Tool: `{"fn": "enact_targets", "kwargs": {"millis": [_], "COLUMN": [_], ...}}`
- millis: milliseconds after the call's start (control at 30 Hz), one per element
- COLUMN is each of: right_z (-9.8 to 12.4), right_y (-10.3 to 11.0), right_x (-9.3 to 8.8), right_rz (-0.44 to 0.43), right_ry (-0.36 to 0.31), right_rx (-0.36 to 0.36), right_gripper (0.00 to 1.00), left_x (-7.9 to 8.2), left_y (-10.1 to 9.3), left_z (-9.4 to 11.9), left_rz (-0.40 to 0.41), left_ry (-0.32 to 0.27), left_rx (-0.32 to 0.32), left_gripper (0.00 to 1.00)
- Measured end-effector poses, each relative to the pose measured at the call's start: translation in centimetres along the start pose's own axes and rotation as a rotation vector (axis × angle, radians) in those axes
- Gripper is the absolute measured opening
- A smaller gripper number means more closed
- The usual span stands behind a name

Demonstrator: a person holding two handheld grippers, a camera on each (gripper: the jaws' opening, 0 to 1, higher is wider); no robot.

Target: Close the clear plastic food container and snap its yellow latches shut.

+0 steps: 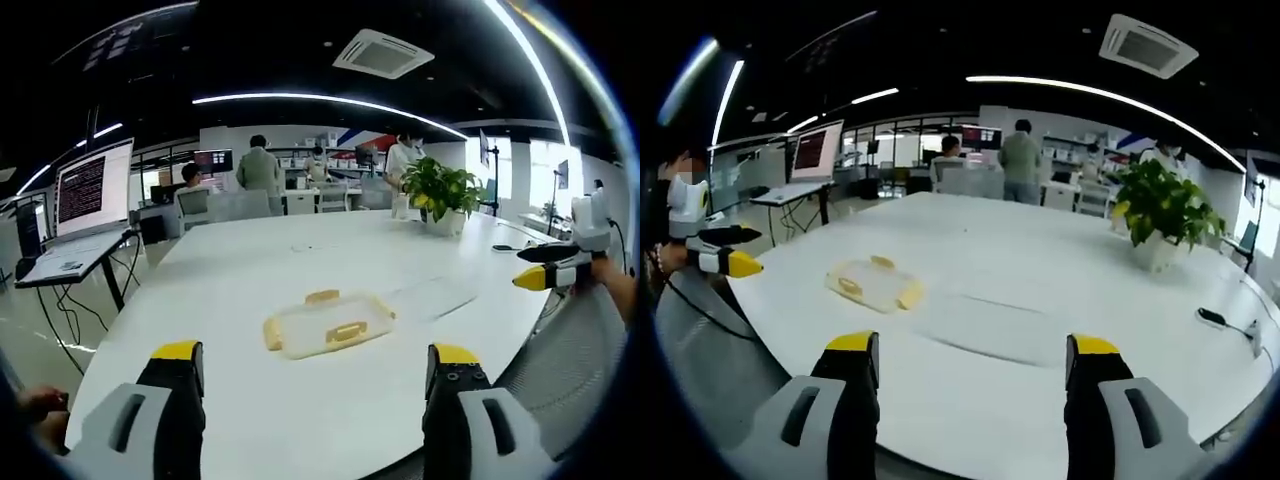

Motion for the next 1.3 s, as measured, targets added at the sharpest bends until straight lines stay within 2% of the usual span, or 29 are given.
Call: {"fn": "enact_targets", "kwargs": {"millis": [67,200,333,467,1300], "right_z": [-0.01,0.01,-0.06,-0.06,-0.21], "right_y": [0.03,-0.03,0.04,0.05,0.29], "right_x": [0.01,-0.02,-0.09,0.08,-0.11], "right_rz": [-0.001,0.003,0.007,-0.003,0.012], "right_ry": [-0.001,0.002,0.011,0.001,0.023], "right_rx": [0.002,-0.003,0.000,0.002,0.024], "right_gripper": [0.74,0.73,0.72,0.72,0.70], "left_x": [-0.26,-0.14,-0.60,-0.14,-0.55], "left_y": [-0.05,-0.03,0.02,0.07,0.57], "left_z": [-0.03,0.00,-0.08,-0.02,-0.26], "left_rz": [-0.007,-0.006,-0.013,-0.001,-0.005], "left_ry": [0.018,0.010,0.044,0.018,0.057], "left_rx": [-0.003,-0.004,-0.003,-0.004,0.023], "left_gripper": [0.88,0.88,0.86,0.86,0.80]}}
Point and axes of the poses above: the point that each gripper's makers call its tool centre point, and the gripper's own axes: z roughly backward along the fingers, y roughly to its left, x roughly out of its top, the point moved 2 cm from there along z, roughly backward along the fingers
